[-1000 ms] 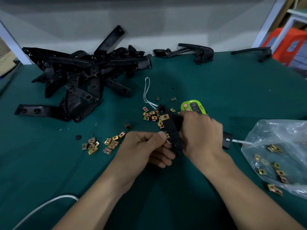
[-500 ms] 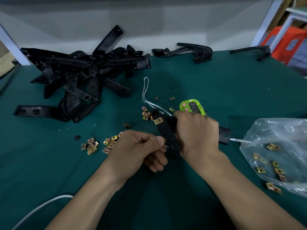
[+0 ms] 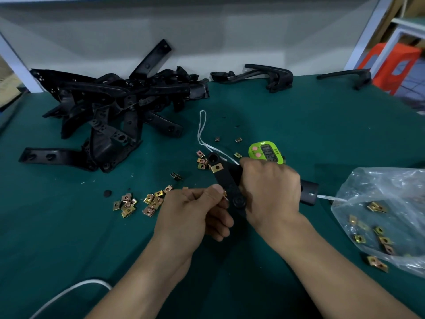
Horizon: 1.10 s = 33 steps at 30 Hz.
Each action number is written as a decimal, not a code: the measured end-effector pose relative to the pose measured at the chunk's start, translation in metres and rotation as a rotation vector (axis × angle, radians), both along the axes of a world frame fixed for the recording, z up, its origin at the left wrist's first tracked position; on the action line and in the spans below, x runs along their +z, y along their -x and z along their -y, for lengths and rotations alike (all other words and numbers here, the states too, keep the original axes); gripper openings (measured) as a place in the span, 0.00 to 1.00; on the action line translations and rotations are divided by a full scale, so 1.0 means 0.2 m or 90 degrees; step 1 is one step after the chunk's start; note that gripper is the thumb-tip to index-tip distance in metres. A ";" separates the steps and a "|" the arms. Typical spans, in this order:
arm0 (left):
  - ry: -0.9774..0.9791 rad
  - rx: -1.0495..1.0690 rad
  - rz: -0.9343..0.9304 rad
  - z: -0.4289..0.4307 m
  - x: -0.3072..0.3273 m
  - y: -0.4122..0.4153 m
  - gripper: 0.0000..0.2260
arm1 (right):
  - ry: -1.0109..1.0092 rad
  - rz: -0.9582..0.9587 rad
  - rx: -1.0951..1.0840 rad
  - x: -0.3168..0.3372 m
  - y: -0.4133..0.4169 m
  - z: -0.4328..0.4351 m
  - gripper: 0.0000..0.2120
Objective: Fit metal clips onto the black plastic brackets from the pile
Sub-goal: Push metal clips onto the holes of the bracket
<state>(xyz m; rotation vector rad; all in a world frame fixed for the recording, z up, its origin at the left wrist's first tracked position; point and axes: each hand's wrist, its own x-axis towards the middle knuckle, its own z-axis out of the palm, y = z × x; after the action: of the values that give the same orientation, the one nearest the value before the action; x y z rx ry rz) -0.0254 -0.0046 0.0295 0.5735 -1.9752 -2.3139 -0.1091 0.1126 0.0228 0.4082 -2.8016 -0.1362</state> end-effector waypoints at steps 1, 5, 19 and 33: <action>0.005 0.016 0.002 -0.01 -0.01 0.00 0.20 | 0.005 0.008 0.002 0.00 0.00 0.00 0.11; 0.025 -0.008 -0.007 -0.02 -0.01 0.00 0.17 | 0.053 0.047 0.008 -0.02 0.02 -0.02 0.10; 0.040 -0.117 0.040 0.06 0.02 0.01 0.07 | 0.105 0.050 -0.031 -0.01 0.06 -0.08 0.15; 0.077 -0.173 0.038 0.08 0.03 0.01 0.11 | 0.127 -0.078 0.009 -0.03 0.03 -0.02 0.20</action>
<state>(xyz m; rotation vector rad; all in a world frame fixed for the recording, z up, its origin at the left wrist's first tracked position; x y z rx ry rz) -0.0274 -0.0199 0.0354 0.3906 -2.3342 -2.3208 -0.1158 0.1157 0.0177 0.3586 -2.6594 0.1180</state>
